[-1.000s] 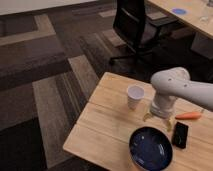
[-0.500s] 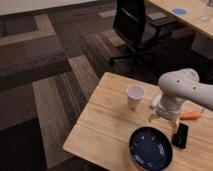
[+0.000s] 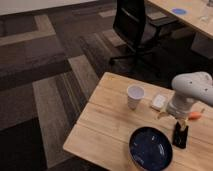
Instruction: Pick up the ceramic cup
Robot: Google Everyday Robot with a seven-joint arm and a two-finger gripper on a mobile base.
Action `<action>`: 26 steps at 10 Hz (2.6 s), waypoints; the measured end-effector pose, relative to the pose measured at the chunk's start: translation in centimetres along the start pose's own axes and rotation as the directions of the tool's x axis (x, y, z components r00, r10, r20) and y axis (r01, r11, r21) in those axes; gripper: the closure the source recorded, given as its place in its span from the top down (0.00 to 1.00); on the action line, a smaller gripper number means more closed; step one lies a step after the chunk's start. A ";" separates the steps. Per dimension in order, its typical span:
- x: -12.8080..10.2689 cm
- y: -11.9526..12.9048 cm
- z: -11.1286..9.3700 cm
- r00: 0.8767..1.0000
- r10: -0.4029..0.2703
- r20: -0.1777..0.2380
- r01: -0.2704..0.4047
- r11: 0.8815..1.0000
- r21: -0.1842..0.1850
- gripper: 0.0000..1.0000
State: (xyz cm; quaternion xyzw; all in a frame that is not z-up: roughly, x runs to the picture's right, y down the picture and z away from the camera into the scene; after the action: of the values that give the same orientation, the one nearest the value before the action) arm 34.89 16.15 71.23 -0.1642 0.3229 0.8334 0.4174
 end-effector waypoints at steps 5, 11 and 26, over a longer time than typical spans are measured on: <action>-0.2 0.1 0.2 1.000 0.002 -0.001 -0.002 1.000 -0.006 0.65; 0.5 0.3 2.0 0.998 0.019 -0.053 -0.021 0.999 -0.041 0.65; -0.7 -4.3 5.8 0.986 -0.169 -0.004 0.168 0.981 -0.099 0.65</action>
State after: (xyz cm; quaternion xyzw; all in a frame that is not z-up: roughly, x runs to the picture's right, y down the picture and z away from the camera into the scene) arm 38.77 21.53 74.13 -0.2164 0.2693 0.8089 0.4757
